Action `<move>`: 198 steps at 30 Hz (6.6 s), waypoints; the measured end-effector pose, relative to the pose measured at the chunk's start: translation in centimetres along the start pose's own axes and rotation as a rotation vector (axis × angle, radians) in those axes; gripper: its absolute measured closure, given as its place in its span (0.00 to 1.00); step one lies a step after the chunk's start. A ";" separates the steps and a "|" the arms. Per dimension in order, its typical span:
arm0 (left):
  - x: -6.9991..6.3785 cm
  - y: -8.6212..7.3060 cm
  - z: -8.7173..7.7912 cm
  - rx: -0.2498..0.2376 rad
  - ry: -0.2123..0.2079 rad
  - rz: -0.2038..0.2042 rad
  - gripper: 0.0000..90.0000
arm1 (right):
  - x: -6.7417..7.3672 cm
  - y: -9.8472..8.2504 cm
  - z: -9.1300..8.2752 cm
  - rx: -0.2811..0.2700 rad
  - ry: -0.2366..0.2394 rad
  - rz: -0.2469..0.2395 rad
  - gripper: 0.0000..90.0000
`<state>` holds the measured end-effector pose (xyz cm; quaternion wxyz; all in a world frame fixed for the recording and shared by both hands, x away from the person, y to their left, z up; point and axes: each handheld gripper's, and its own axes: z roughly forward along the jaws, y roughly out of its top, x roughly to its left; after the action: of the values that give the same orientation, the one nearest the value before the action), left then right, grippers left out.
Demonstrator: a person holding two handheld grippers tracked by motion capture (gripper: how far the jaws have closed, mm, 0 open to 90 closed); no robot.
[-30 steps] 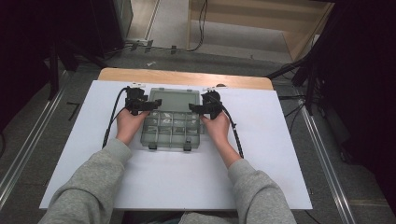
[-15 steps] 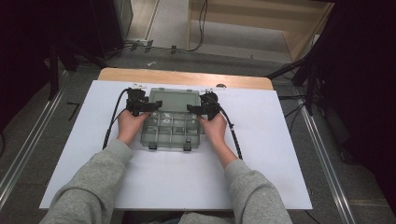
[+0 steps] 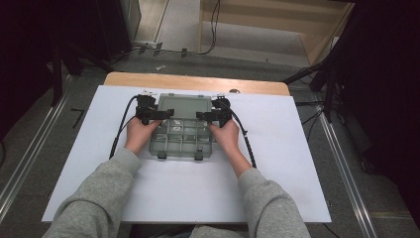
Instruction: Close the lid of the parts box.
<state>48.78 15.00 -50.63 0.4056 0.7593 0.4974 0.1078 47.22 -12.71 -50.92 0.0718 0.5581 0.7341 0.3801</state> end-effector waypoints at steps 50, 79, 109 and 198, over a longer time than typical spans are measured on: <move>0.4 0.4 -1.0 -0.022 -0.017 -0.046 0.36 | 0.6 0.5 -0.8 0.026 -0.008 0.026 0.33; 0.1 1.6 -4.1 -0.096 -0.064 -0.013 0.47 | 0.9 1.6 -3.9 -0.038 0.037 -0.025 0.41; -1.2 1.8 -6.8 -0.112 -0.089 0.071 0.46 | 1.6 1.0 -6.2 -0.080 0.069 -0.103 0.44; -1.1 0.1 -11.9 0.110 -0.305 0.109 0.99 | 1.9 -2.3 -9.4 -0.106 0.147 -0.177 0.31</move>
<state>41.57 20.06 -42.61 0.4277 0.8137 0.3934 -0.0144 39.83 -15.78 -45.20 0.0806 0.4570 0.7627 0.4504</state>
